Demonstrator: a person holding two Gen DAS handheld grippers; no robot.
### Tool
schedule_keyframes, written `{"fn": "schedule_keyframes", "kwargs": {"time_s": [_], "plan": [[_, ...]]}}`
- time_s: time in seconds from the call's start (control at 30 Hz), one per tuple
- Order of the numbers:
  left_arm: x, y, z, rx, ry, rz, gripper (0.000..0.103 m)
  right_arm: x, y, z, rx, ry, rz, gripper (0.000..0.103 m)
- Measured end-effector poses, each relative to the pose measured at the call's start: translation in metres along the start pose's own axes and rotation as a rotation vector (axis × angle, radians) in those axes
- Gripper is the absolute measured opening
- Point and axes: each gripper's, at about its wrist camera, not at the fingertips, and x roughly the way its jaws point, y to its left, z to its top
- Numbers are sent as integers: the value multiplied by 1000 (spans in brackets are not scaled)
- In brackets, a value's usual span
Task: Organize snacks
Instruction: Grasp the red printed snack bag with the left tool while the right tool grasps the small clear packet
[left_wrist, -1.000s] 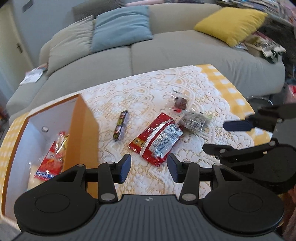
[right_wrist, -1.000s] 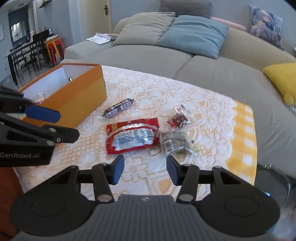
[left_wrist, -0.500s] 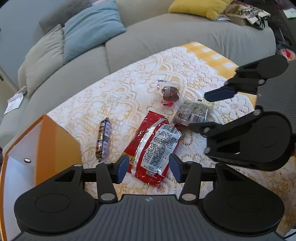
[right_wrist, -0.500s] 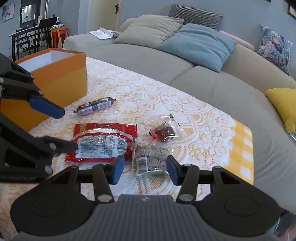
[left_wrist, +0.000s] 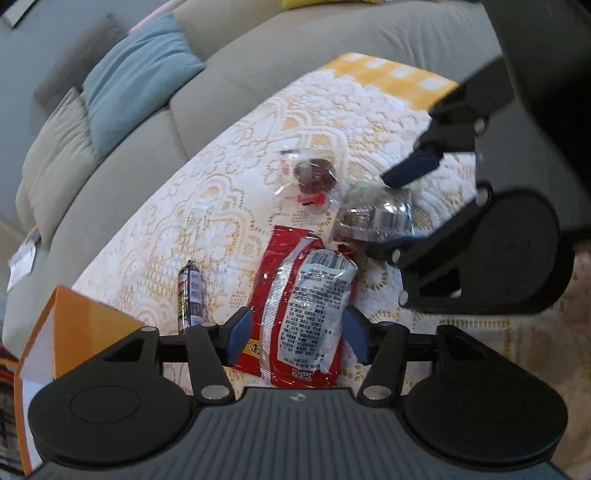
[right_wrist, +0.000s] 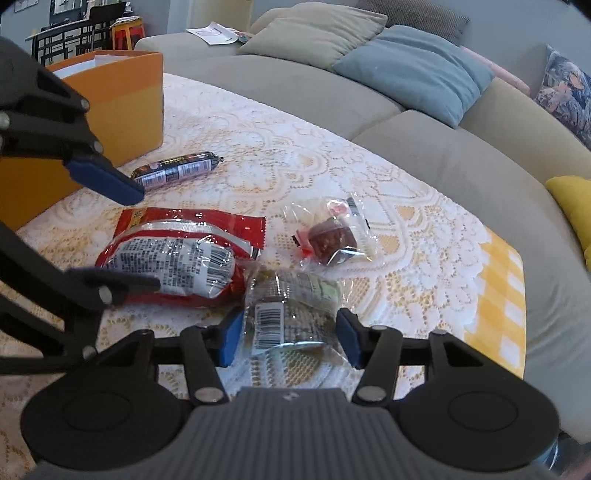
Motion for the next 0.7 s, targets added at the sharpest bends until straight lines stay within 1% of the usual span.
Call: {"fn": "schedule_keyframes", "kwargs": {"time_s": [0.07, 0.17, 0.23, 0.33, 0.4, 0.47, 0.63, 0.67, 0.7], "plan": [[4, -2, -1, 27, 8, -13, 67, -1, -4, 0, 31, 2, 17, 51], [14, -3, -1, 55, 39, -37, 72, -1, -8, 1, 58, 5, 32, 51], [16, -1, -1, 65, 28, -35, 78, -1, -7, 1, 56, 6, 30, 51], [19, 5, 4, 66, 23, -44, 78, 0, -5, 0, 45, 8, 25, 51], [22, 6, 6, 75, 33, -56, 78, 0, -6, 0, 49, 7, 28, 51], [25, 7, 7, 77, 27, -65, 82, 0, -7, 0, 55, 7, 32, 51], [30, 21, 8, -12, 50, -147, 79, 1, -7, 0, 50, 6, 32, 50], [30, 22, 8, -22, 49, -156, 76, 1, -8, 0, 51, 6, 33, 50], [30, 22, 7, -22, 48, -158, 75, 1, -7, 0, 48, 6, 31, 50]]}}
